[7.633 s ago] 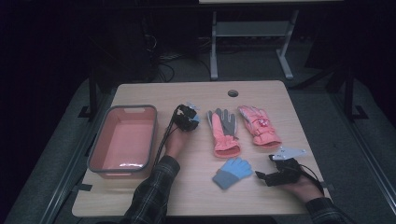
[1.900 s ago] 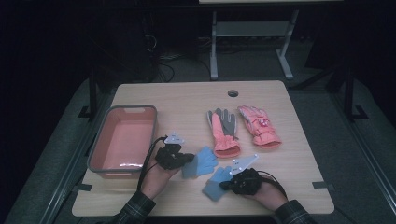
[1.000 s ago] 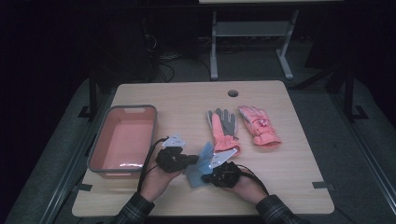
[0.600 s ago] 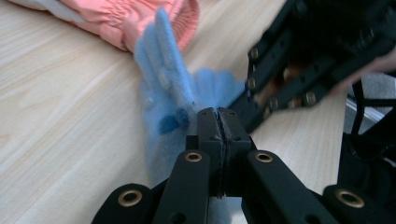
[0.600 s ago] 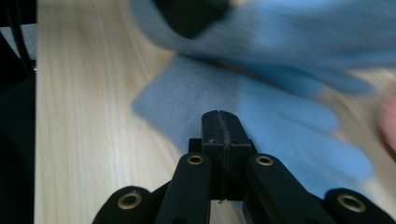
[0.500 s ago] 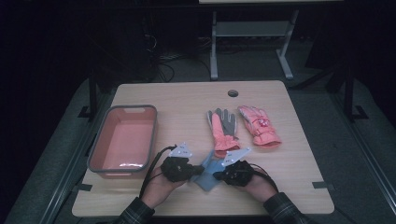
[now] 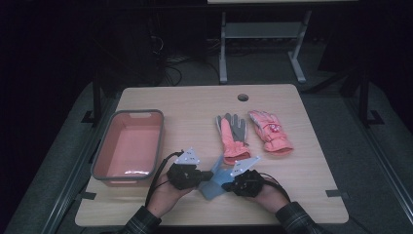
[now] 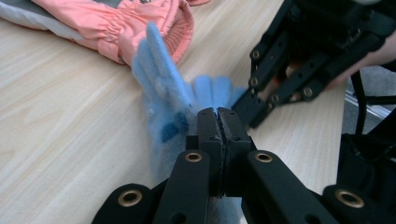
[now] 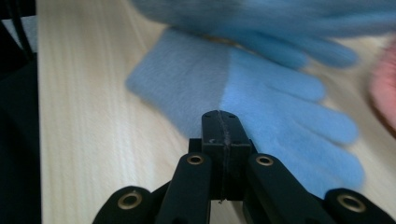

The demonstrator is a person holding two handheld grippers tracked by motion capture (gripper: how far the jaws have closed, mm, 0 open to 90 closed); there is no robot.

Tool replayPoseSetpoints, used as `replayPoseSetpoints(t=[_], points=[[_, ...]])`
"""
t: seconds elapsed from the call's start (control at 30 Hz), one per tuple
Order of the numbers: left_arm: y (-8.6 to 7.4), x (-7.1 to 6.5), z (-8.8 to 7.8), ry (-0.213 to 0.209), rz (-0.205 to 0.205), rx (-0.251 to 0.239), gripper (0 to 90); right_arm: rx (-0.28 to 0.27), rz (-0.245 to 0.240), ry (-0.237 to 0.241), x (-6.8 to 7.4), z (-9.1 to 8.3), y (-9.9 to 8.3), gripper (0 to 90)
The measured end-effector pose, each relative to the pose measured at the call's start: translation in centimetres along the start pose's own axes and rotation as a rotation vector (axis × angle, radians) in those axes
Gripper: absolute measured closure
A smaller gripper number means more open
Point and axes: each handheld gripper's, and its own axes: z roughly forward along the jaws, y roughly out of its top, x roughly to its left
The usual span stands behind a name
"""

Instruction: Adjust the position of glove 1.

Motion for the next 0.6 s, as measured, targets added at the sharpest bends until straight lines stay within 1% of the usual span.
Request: replayPoseSetpoints(t=[0.03, 0.07, 0.1, 0.13, 0.17, 0.2, 0.3, 0.37, 0.4, 0.43, 0.47, 0.5, 0.53, 0.57, 0.6], points=[[0.0, 0.0, -0.1, 0.006, 0.009, -0.005, 88.9, 0.002, -0.016, 0.0, 0.1, 0.2, 0.1, 89.9], [0.1, 0.0, -0.2, 0.011, 0.015, -0.005, 88.9, -0.001, -0.011, 0.007, 0.2, 0.3, 0.2, 89.9], [0.1, 0.0, -0.3, 0.009, 0.019, -0.007, 88.9, -0.001, -0.011, 0.009, 0.3, 0.4, 0.3, 89.9], [0.1, 0.1, -0.2, 0.002, 0.026, -0.004, 88.9, -0.002, -0.024, 0.006, 0.2, 0.5, 0.3, 89.9], [0.1, 0.0, -0.1, -0.001, 0.026, 0.005, 88.8, -0.003, -0.021, 0.008, 0.2, 0.6, 0.4, 89.9], [-0.1, -0.1, 0.1, -0.007, 0.027, 0.021, 88.8, -0.006, -0.013, 0.01, 0.4, 0.6, 0.5, 89.9], [-0.5, -0.4, 0.6, -0.033, 0.029, 0.044, 88.7, -0.007, -0.014, 0.01, 0.4, 0.6, 0.5, 89.9], [-0.7, -0.5, 0.9, -0.049, 0.028, 0.058, 88.3, -0.008, -0.017, 0.009, 0.3, 0.5, 0.4, 89.8], [-0.8, -0.5, 1.0, -0.06, 0.03, 0.064, 87.9, -0.007, -0.028, 0.005, 0.2, 0.4, 0.4, 89.8], [-0.8, -0.6, 1.1, -0.068, 0.025, 0.066, 87.3, -0.01, -0.014, 0.008, 0.3, 0.2, 0.4, 89.7], [-0.8, -0.6, 1.1, -0.068, 0.029, 0.064, 86.5, -0.008, -0.022, -0.001, 0.1, -0.1, 0.2, 89.7], [-0.7, -0.6, 1.0, -0.066, 0.029, 0.057, 84.5, -0.007, -0.017, -0.012, 0.0, -0.5, 0.0, 89.0], [-0.7, -0.6, 1.0, -0.068, 0.024, 0.051, 82.3, -0.012, 0.001, -0.02, -0.2, -1.1, -0.3, 88.0], [-0.6, -0.6, 0.9, -0.069, 0.027, 0.048, 81.2, -0.016, 0.004, -0.027, -0.5, -1.5, -0.5, 87.7], [-0.6, -0.6, 0.8, -0.073, 0.029, 0.047, 81.2, -0.02, 0.019, -0.038, -0.7, -2.1, -0.9, 87.7]])
